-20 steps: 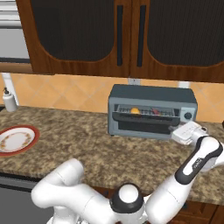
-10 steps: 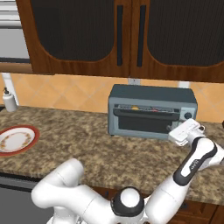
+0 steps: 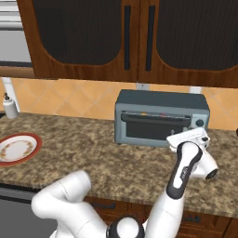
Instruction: Pick up the kebab skewer and baguette bread, and place them inside the toaster oven. Close the toaster oven door and start by setting the timer.
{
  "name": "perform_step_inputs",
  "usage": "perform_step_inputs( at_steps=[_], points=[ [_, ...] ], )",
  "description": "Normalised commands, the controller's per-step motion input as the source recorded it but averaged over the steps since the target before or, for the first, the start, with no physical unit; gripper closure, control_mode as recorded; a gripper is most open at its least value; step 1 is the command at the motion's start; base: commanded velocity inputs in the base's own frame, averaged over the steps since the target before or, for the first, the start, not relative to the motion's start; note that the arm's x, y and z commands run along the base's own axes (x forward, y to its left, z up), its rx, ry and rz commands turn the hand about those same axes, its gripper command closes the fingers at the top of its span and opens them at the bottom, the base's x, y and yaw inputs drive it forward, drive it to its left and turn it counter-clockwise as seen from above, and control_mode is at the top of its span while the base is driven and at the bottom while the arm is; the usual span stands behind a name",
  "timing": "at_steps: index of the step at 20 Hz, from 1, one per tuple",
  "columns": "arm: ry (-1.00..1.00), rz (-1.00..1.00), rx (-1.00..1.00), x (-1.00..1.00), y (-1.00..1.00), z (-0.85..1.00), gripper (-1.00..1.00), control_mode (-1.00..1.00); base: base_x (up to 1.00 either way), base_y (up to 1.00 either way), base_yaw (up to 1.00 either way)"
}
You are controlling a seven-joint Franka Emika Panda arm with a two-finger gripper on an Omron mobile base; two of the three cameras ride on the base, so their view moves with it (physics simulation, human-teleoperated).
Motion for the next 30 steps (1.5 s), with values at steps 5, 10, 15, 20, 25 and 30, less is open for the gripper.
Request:
perform_step_inputs(
  at_steps=[5,10,15,20,25,30],
  points=[
    [0.00,-0.45,-0.03,0.54,0.75,0.05,-1.00,-1.00,0.00,0.00,0.00],
    [0.00,-0.23,0.00,0.55,0.55,0.15,-1.00,-1.00,0.00,0.00,0.00],
    [0.04,-0.02,0.00,0.50,0.12,0.03,-1.00,-1.00,0.00,0.00,0.00],
    [0.04,0.00,0.00,0.09,0.01,0.16,-1.00,-1.00,0.00,0.00,0.00],
    [0.08,0.00,0.00,-0.43,-0.02,0.26,-1.00,-1.00,0.00,0.00,0.00],
    [0.08,0.00,0.00,-0.38,-0.08,0.23,-1.00,-1.00,0.00,0.00,0.00]
  ],
)
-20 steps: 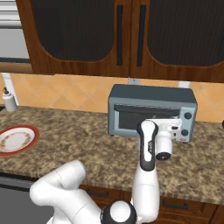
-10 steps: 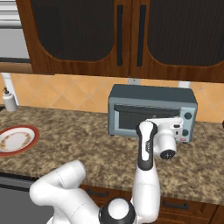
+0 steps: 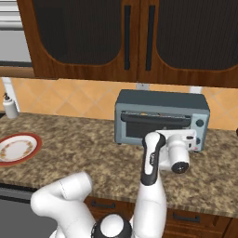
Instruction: Pick up the kebab skewer and baguette bread, and place them inside the toaster oven. Close the toaster oven door and start by setting the timer.
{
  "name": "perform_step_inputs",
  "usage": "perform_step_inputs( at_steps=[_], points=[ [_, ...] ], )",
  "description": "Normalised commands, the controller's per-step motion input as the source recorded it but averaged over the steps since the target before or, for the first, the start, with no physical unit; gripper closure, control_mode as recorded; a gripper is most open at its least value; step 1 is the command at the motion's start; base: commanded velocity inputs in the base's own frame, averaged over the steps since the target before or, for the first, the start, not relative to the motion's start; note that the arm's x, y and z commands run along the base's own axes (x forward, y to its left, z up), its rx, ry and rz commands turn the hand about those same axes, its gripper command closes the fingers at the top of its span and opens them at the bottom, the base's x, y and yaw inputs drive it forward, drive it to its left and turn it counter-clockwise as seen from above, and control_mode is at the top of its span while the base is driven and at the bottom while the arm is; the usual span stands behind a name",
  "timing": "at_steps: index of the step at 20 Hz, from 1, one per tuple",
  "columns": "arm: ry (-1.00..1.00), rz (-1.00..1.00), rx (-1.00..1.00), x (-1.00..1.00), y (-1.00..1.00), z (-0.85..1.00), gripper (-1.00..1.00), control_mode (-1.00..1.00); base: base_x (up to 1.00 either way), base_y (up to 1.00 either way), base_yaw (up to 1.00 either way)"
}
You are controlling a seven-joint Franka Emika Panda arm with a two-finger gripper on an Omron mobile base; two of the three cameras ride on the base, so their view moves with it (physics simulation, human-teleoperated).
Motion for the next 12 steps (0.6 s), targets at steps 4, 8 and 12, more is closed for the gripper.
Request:
perform_step_inputs(
  at_steps=[4,8,12],
  points=[
    [0.11,0.00,0.00,-0.13,-0.09,0.32,-1.00,-1.00,0.00,0.00,0.00],
    [0.13,0.00,0.00,-0.15,-0.22,0.23,-1.00,-1.00,0.00,0.00,0.00],
    [0.10,0.00,0.00,-0.25,-0.36,0.02,-1.00,-1.00,0.00,0.00,0.00]
  ],
)
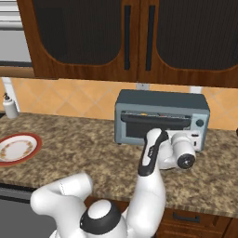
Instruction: Pick up the kebab skewer and baguette bread, and place them inside the toaster oven. Close the toaster oven door and start by setting the timer.
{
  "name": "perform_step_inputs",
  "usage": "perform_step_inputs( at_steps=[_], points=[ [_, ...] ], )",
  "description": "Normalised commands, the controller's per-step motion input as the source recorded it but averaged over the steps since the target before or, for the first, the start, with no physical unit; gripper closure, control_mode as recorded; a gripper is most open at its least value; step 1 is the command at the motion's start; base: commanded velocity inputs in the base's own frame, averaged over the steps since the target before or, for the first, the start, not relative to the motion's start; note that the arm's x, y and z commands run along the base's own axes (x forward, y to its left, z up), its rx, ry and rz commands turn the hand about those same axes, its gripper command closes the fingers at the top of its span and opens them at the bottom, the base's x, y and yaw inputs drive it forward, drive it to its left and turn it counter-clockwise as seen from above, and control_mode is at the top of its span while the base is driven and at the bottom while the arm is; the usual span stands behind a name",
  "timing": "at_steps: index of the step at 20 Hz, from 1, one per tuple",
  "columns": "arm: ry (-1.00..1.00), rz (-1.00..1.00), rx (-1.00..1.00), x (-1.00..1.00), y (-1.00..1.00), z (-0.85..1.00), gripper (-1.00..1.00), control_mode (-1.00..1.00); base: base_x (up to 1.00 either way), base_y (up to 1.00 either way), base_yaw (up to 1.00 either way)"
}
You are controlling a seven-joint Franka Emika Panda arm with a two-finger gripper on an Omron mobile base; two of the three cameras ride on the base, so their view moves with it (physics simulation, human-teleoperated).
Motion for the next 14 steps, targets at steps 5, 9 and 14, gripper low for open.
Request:
perform_step_inputs(
  at_steps=[5,9,14],
  points=[
    [0.04,0.00,0.01,-0.27,-0.64,0.00,-1.00,-1.00,0.00,0.00,0.00],
    [0.00,0.00,0.00,-0.22,-0.39,-0.04,-1.00,-1.00,0.00,0.00,0.00],
    [0.00,0.00,0.00,-0.19,-0.24,-0.04,-1.00,-1.00,0.00,0.00,0.00]
  ],
)
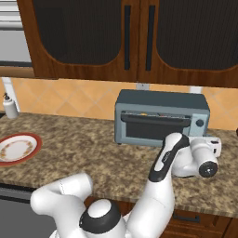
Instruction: Pick up the kebab skewer and baguette bread, and place them inside the toaster oven. Close the toaster oven door and start by setting the timer.
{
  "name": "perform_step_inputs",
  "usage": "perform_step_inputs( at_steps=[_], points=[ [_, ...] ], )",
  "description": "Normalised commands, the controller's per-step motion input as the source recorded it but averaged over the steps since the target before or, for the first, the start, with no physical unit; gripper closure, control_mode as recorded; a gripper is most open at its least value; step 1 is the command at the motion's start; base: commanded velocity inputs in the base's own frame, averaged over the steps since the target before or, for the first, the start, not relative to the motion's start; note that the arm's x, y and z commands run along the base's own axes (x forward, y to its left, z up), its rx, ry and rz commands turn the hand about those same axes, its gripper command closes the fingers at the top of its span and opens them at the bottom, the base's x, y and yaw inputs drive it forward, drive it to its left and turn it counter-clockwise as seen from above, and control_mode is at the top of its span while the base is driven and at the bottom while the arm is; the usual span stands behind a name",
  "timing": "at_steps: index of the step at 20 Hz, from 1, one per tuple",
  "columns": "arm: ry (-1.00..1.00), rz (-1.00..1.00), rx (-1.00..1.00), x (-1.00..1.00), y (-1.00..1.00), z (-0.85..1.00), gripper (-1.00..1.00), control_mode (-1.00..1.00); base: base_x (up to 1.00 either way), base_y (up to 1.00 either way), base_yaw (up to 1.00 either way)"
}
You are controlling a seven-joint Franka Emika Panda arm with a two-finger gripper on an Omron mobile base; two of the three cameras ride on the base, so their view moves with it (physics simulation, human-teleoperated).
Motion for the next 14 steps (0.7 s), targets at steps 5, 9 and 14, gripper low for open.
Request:
perform_step_inputs(
  at_steps=[5,9,14],
  points=[
    [0.00,0.00,0.02,-0.14,-0.39,0.00,-1.00,-1.00,0.00,0.00,0.00],
    [0.00,0.00,0.00,-0.06,-0.23,0.00,-1.00,-1.00,0.00,0.00,0.00],
    [0.00,0.00,0.00,-0.04,-0.13,-0.14,-1.00,-1.00,0.00,0.00,0.00]
  ],
)
